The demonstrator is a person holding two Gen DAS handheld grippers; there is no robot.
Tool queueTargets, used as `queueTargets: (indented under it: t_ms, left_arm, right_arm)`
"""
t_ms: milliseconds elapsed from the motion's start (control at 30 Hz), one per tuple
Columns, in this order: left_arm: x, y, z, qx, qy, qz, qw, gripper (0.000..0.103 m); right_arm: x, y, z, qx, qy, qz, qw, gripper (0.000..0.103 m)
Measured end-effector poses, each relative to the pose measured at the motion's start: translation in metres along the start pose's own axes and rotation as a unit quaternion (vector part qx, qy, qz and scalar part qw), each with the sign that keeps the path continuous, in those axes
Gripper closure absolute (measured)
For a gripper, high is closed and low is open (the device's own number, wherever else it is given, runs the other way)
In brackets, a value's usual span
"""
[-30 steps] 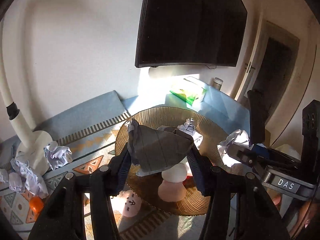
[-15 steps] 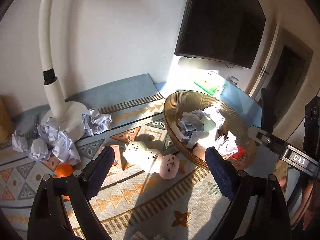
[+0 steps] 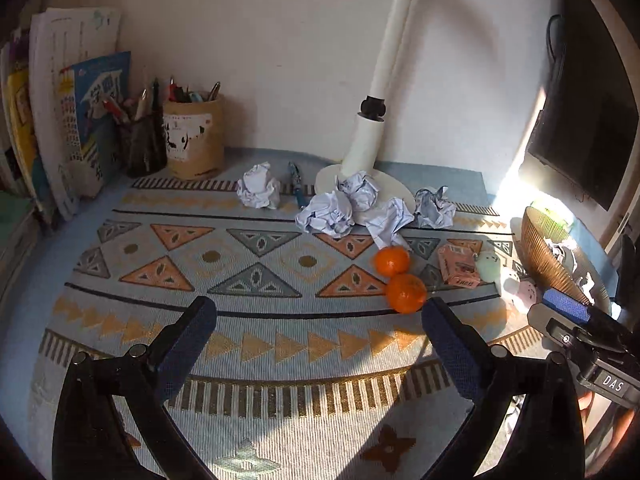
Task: Organize objects
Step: 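Bring both empty tools back to the rug, then grasp one orange with the left tool while the right tool grasps the other orange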
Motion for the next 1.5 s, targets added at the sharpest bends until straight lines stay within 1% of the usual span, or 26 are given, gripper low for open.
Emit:
queueTargets:
  t_ms: [67, 100, 133, 167, 200, 233, 267, 333, 400, 500, 700, 800, 867, 933, 1033, 1067, 1100, 1133, 1167, 1200, 1233, 1267, 1333, 1433, 1467, 1500]
  left_arm:
    - [0.01, 0.014, -0.013, 0.009, 0.002, 0.008, 0.9999, 0.001]
    - [0.012, 0.018, -0.016, 0.01, 0.002, 0.009, 0.9999, 0.001]
    - [0.014, 0.02, -0.019, 0.018, 0.002, 0.012, 0.9998, 0.001]
    - [0.013, 0.02, -0.018, 0.018, 0.008, 0.013, 0.9997, 0.001]
    - [0.013, 0.019, -0.015, 0.008, 0.011, 0.013, 0.9998, 0.001]
    - [0.014, 0.02, -0.015, 0.006, 0.007, 0.014, 0.9999, 0.001]
    - [0.014, 0.021, -0.017, 0.011, 0.008, 0.016, 0.9998, 0.001]
    - [0.015, 0.023, -0.021, 0.024, 0.017, 0.022, 0.9993, 0.001]
    - [0.018, 0.025, -0.025, 0.033, 0.021, 0.032, 0.9987, 0.001]
    - [0.024, 0.027, -0.027, 0.043, 0.03, 0.051, 0.9973, 0.001]
    - [0.034, 0.032, -0.031, 0.058, 0.053, 0.093, 0.9926, 0.001]
    - [0.039, 0.032, -0.029, 0.053, 0.052, 0.107, 0.9914, 0.001]
    - [0.042, 0.032, -0.026, 0.045, 0.052, 0.113, 0.9911, 0.001]
    - [0.043, 0.032, -0.027, 0.048, 0.057, 0.118, 0.9902, 0.001]
    - [0.043, 0.029, -0.027, 0.046, 0.058, 0.116, 0.9905, 0.001]
    - [0.043, 0.027, -0.024, 0.037, 0.05, 0.112, 0.9917, 0.001]
    - [0.044, 0.024, -0.021, 0.029, 0.042, 0.108, 0.9928, 0.001]
    - [0.044, 0.02, -0.019, 0.028, 0.044, 0.105, 0.9931, 0.001]
    - [0.043, 0.015, -0.019, 0.034, 0.05, 0.106, 0.9926, 0.001]
    - [0.042, 0.01, -0.019, 0.04, 0.058, 0.108, 0.9917, 0.002]
    - [0.041, 0.002, -0.019, 0.043, 0.065, 0.109, 0.9909, 0.002]
    - [0.039, -0.008, -0.018, 0.043, 0.068, 0.108, 0.9909, 0.002]
    - [0.031, -0.028, -0.02, 0.046, 0.068, 0.088, 0.9927, 0.002]
    - [0.011, -0.054, -0.032, 0.048, 0.064, 0.042, 0.9959, 0.002]
    - [0.003, -0.06, -0.039, 0.047, 0.066, 0.026, 0.9964, 0.002]
    - [-0.003, -0.064, -0.047, 0.049, 0.067, 0.017, 0.9964, 0.003]
  right_arm:
    - [0.006, 0.016, -0.018, 0.02, 0.013, 0.017, 1.0, 0.032]
    - [0.01, 0.016, -0.019, 0.022, 0.026, 0.032, 0.999, 0.032]
    - [0.013, 0.014, -0.014, 0.003, 0.029, 0.043, 0.999, 0.032]
    - [0.015, 0.013, -0.009, -0.012, 0.027, 0.051, 0.998, 0.025]
    - [0.017, 0.014, -0.009, -0.014, 0.029, 0.055, 0.998, 0.019]
    - [0.018, 0.016, -0.012, -0.012, 0.04, 0.059, 0.997, 0.013]
    - [0.018, 0.017, -0.013, -0.012, 0.055, 0.065, 0.996, 0.013]
    - [0.021, 0.018, -0.014, -0.01, 0.069, 0.08, 0.994, 0.013]
    - [0.024, 0.019, -0.016, -0.012, 0.092, 0.094, 0.991, 0.013]
    - [0.026, 0.019, -0.017, -0.013, 0.105, 0.106, 0.989, 0.006]
    - [0.017, 0.017, -0.012, -0.022, 0.116, 0.088, 0.989, 0.005]
    - [0.014, 0.016, -0.01, -0.025, 0.116, 0.08, 0.99, 0.005]
    - [0.014, 0.016, -0.01, -0.024, 0.117, 0.08, 0.99, 0.005]
    - [0.014, 0.016, -0.009, -0.024, 0.119, 0.082, 0.989, 0.005]
    - [0.014, 0.013, -0.005, -0.038, 0.129, 0.084, 0.987, 0.005]
    - [0.015, 0.012, -0.002, -0.045, 0.121, 0.083, 0.988, 0.005]
    - [0.016, 0.01, 0.001, -0.048, 0.102, 0.083, 0.99, 0.007]
    - [0.018, 0.009, 0.001, -0.045, 0.081, 0.081, 0.992, 0.012]
    - [0.019, 0.009, -0.003, -0.029, 0.062, 0.079, 0.995, 0.021]
    - [0.02, 0.008, -0.007, -0.006, 0.049, 0.074, 0.996, 0.028]
    - [0.021, 0.006, -0.011, 0.015, 0.035, 0.068, 0.997, 0.038]
    - [0.022, 0.003, -0.014, 0.034, 0.018, 0.059, 0.998, 0.042]
    - [0.026, -0.006, -0.018, 0.066, -0.007, 0.043, 0.997, 0.042]
    - [0.037, -0.018, -0.029, 0.12, -0.05, 0.026, 0.991, 0.042]
    - [0.04, -0.021, -0.034, 0.132, -0.064, 0.021, 0.989, 0.042]
    - [0.042, -0.023, -0.04, 0.135, -0.068, 0.02, 0.988, 0.042]
Point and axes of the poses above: each gripper's, at about its wrist camera, not at the fingertips, and z roughly against the way its jaws point, x to its left, y to its underside, the point moved 7 cm from there along -z, roughly the way its jaws point, and after that the axes turned 7 degrees about y, right-handed, at the moved point
